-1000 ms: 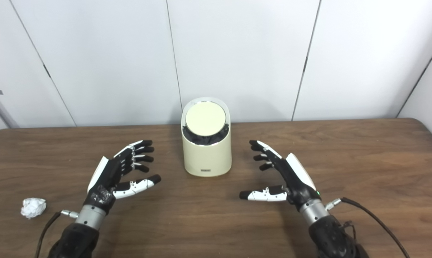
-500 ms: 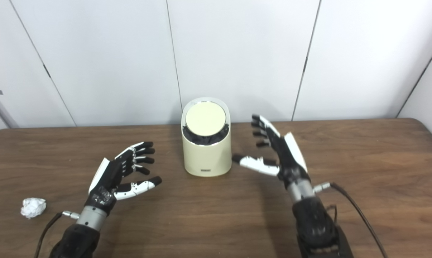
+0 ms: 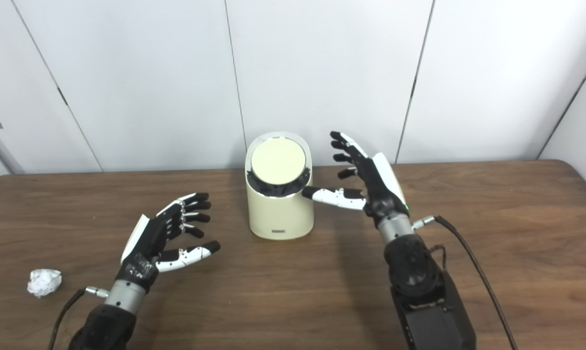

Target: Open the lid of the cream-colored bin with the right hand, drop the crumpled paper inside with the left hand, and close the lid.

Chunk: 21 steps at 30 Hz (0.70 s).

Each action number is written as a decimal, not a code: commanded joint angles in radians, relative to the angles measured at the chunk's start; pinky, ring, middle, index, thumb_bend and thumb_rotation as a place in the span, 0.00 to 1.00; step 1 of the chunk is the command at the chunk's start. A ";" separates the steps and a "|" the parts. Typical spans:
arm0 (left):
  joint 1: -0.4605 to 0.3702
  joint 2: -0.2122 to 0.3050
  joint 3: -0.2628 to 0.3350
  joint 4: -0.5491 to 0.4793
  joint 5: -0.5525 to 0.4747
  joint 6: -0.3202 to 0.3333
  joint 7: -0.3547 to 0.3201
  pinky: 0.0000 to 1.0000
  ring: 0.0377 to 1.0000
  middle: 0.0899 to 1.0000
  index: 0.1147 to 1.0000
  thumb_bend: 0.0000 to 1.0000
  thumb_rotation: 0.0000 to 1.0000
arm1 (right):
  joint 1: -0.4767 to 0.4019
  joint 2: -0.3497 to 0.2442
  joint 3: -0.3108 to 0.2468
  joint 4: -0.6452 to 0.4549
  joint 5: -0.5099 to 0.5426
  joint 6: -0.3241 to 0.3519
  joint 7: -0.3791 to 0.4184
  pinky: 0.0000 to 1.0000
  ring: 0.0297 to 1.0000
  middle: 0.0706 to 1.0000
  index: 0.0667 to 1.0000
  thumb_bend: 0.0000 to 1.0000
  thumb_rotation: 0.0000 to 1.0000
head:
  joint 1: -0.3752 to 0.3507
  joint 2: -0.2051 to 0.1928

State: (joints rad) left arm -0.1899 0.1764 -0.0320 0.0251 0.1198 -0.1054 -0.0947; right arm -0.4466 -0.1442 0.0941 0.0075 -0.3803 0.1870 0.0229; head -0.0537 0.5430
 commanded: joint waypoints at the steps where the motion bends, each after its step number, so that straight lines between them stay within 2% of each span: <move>1: -0.028 0.005 0.000 -0.013 0.008 -0.045 0.009 0.58 0.70 0.77 0.80 0.74 0.09 | -0.067 0.002 0.003 -0.015 -0.013 -0.002 -0.007 0.63 0.80 0.86 0.90 0.82 0.45 | -0.001 0.001; 5: -0.031 0.003 -0.002 -0.011 0.009 -0.042 0.010 0.58 0.71 0.77 0.80 0.74 0.10 | -0.110 0.004 0.020 0.008 -0.030 0.028 -0.007 0.63 0.80 0.87 0.90 0.82 0.45 | 0.003 0.001; 11: -0.030 -0.002 -0.007 -0.017 0.017 -0.038 0.014 0.58 0.70 0.77 0.80 0.73 0.10 | -0.170 0.010 0.031 0.042 -0.023 0.049 0.000 0.68 0.82 0.88 0.91 0.79 0.43 | 0.007 0.002; 14: -0.029 -0.003 -0.008 -0.018 0.018 -0.038 0.015 0.58 0.71 0.77 0.80 0.73 0.10 | -0.184 0.008 0.032 0.054 -0.019 0.045 -0.001 0.67 0.82 0.87 0.90 0.79 0.41 | 0.012 0.002; 21: -0.028 -0.008 -0.008 -0.009 0.021 -0.049 0.018 0.58 0.70 0.77 0.80 0.73 0.09 | -0.207 -0.001 0.045 0.063 -0.033 0.054 0.009 0.64 0.80 0.88 0.91 0.81 0.45 | 0.012 0.005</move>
State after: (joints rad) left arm -0.1900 0.1688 -0.0411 0.0288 0.1399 -0.1201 -0.0893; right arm -0.5882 -0.1398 0.1365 0.0902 -0.4037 0.2474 0.0325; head -0.0414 0.5476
